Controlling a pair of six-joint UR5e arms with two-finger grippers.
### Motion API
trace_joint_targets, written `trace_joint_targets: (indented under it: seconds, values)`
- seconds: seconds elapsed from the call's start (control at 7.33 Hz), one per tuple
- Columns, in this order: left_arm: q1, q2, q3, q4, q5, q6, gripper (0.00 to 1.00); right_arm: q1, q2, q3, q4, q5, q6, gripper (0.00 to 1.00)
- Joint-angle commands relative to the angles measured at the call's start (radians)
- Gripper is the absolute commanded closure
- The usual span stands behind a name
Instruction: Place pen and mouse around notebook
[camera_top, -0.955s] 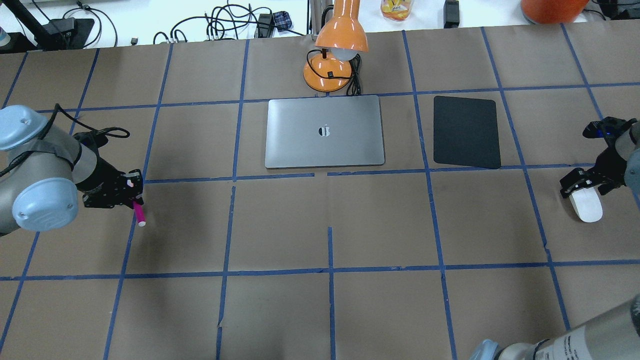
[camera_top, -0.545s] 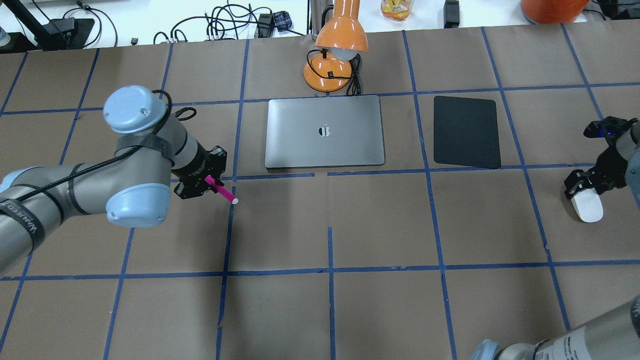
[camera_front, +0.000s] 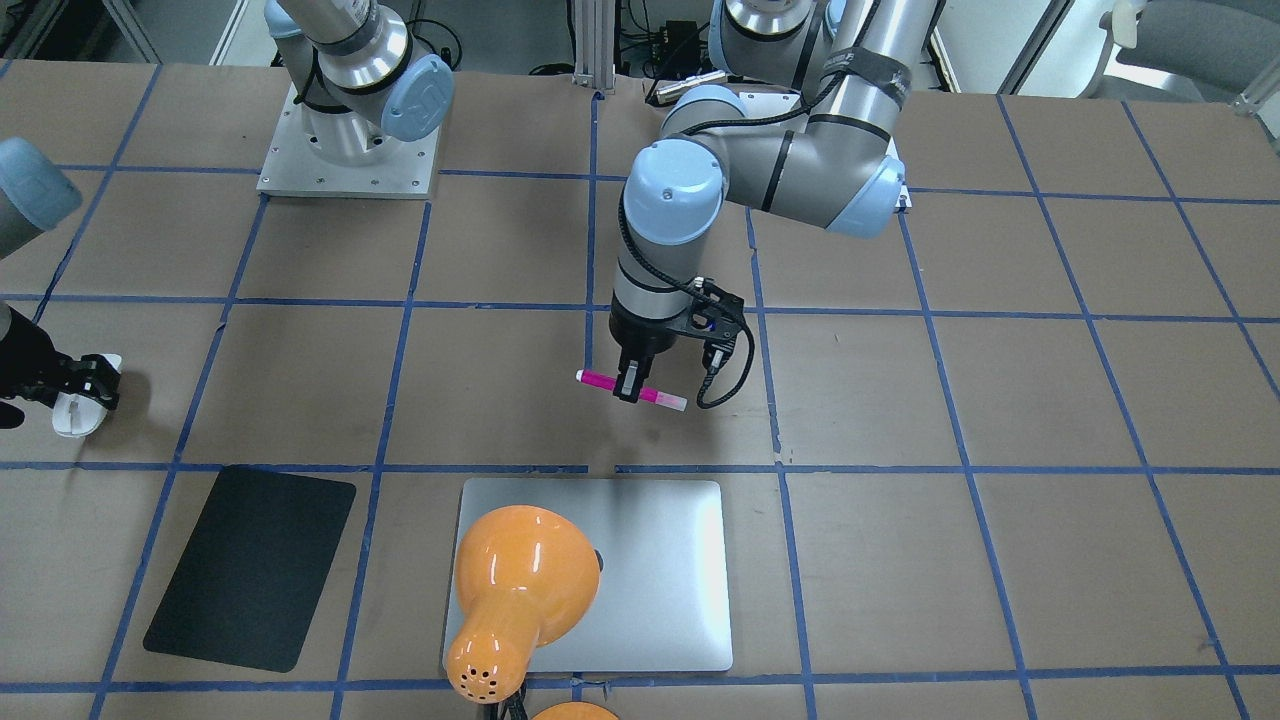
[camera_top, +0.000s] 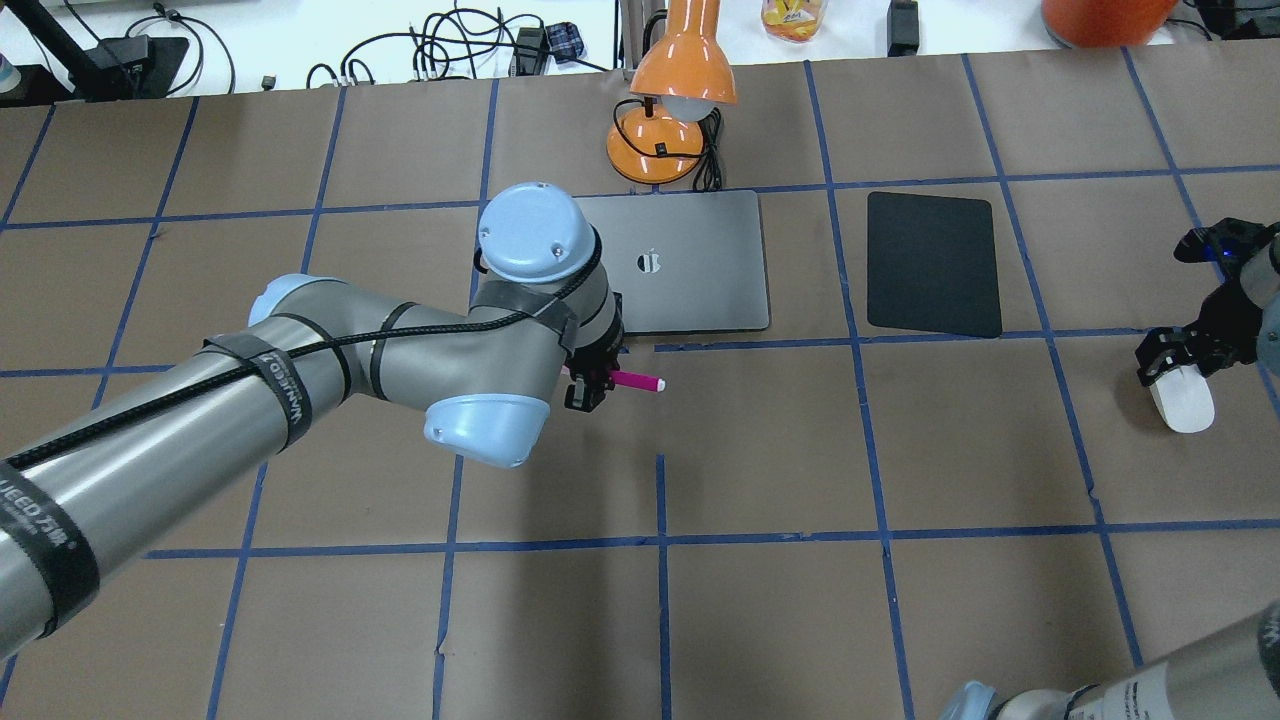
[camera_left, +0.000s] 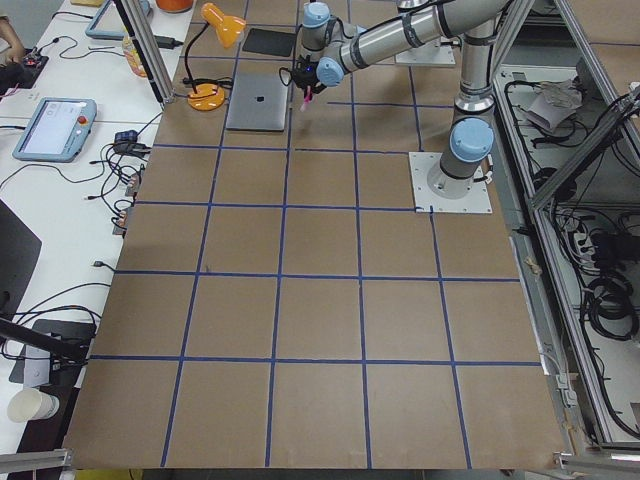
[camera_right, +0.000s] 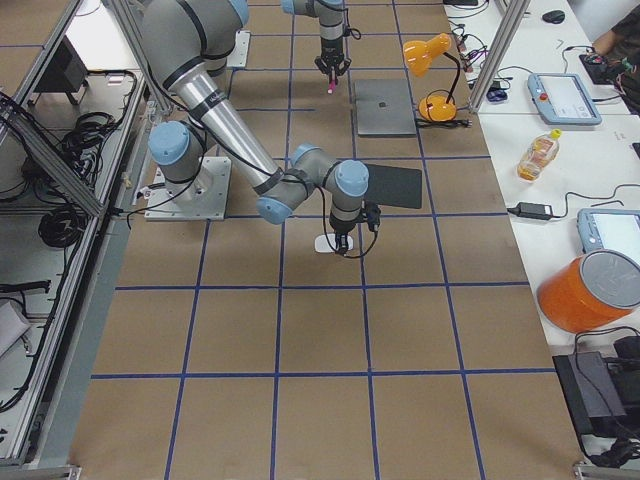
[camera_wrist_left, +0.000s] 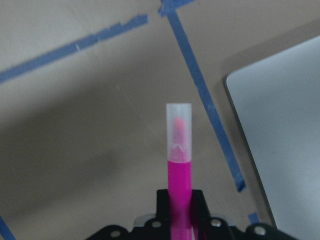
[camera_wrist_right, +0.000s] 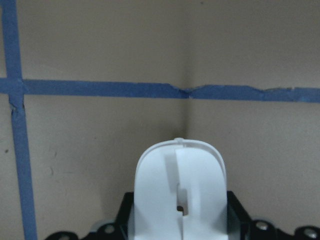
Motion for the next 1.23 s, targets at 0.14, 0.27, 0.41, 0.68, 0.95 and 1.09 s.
trace_joint_targets:
  seconds: [0.14,0.27,0.41,0.68,0.95,1.09]
  values:
    - [-0.060,-0.072,0.011,0.005,0.019,-0.117,1.00,0.140,-0.004,-0.095,0.052,0.004,0.190,0.60]
    - [-0.065,-0.091,0.012,0.007,0.019,-0.133,1.00,0.204,0.004,-0.143,0.076,0.006,0.264,0.59]
    - [-0.069,-0.111,0.017,0.022,0.019,-0.136,1.00,0.255,0.041,-0.196,0.089,0.006,0.356,0.59]
    - [-0.071,-0.128,0.020,0.036,0.019,-0.125,1.00,0.363,0.154,-0.335,0.089,0.006,0.477,0.59]
    - [-0.063,-0.118,0.032,0.033,0.019,-0.115,0.00,0.432,0.229,-0.400,0.086,0.006,0.635,0.59]
    - [-0.045,-0.103,0.063,0.024,0.022,-0.014,0.00,0.458,0.251,-0.408,0.075,0.006,0.649,0.58]
